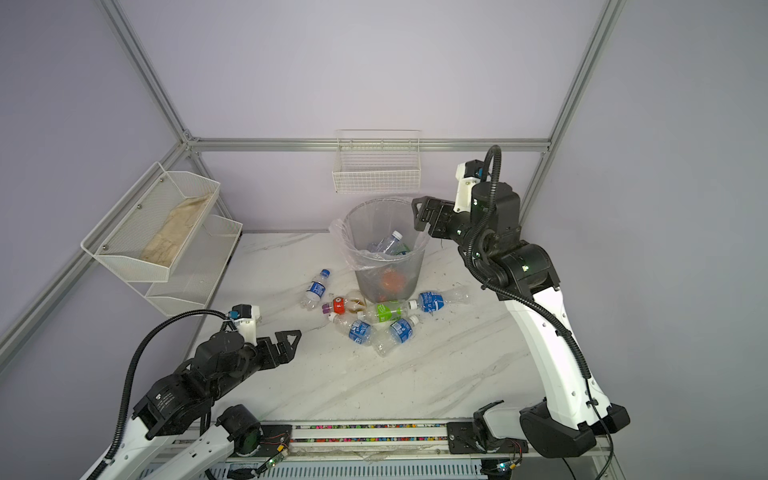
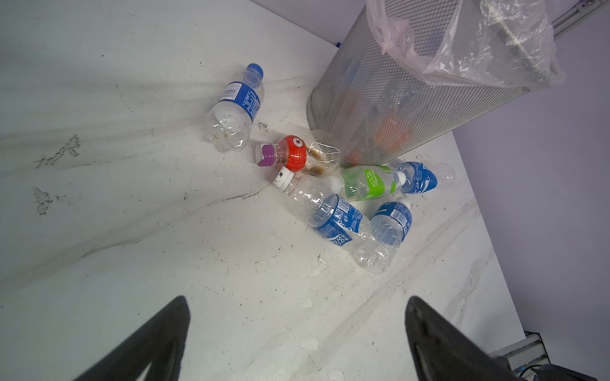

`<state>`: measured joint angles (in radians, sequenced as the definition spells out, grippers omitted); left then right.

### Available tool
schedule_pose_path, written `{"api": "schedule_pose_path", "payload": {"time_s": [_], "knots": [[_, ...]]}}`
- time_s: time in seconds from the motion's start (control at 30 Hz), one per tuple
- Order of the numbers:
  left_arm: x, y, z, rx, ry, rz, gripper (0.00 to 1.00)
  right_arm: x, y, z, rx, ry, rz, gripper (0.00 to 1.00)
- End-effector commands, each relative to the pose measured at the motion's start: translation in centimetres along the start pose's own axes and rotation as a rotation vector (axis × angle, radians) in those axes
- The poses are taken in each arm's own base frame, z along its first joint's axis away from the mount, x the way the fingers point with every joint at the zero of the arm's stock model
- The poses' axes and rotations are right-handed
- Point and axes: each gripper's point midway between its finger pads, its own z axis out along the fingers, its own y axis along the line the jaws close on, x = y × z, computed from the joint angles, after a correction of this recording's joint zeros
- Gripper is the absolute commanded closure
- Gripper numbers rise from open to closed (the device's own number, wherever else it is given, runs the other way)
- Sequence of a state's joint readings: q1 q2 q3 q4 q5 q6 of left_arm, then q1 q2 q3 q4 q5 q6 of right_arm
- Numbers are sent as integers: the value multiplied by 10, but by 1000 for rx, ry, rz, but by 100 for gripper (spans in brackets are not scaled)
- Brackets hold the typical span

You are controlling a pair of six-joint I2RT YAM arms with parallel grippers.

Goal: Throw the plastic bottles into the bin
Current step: 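Withdraw the right gripper while the left gripper reaches toward the bottle pile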

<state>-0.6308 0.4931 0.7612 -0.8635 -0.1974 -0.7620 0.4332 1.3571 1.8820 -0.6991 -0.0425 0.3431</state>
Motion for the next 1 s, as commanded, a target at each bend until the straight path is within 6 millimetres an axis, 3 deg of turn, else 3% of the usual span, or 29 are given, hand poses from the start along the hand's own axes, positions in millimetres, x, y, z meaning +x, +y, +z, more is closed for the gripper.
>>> {"api": "schedule_pose_path", "payload": {"time_s": [0.0, 0.17, 0.2, 0.27, 0.7, 0.97], "knots": [[-28, -16, -23, 54, -82, 12, 0, 15, -5, 13, 20, 50, 0, 2], [-26, -16, -21, 53, -73, 13, 0, 16, -6, 13, 22, 53, 1, 2], [-27, -17, -20, 54, -73, 14, 0, 10, -2, 1, 9, 30, 3, 2], [-27, -18, -19, 56, -71, 18, 0, 11, -3, 0, 10, 34, 3, 2], [-35, -41, -10, 117, -54, 53, 0, 31, -13, -3, 34, 83, 12, 2], [-24, -50, 11, 141, 3, 9, 0, 62, -33, -4, 88, 134, 35, 3]]}}
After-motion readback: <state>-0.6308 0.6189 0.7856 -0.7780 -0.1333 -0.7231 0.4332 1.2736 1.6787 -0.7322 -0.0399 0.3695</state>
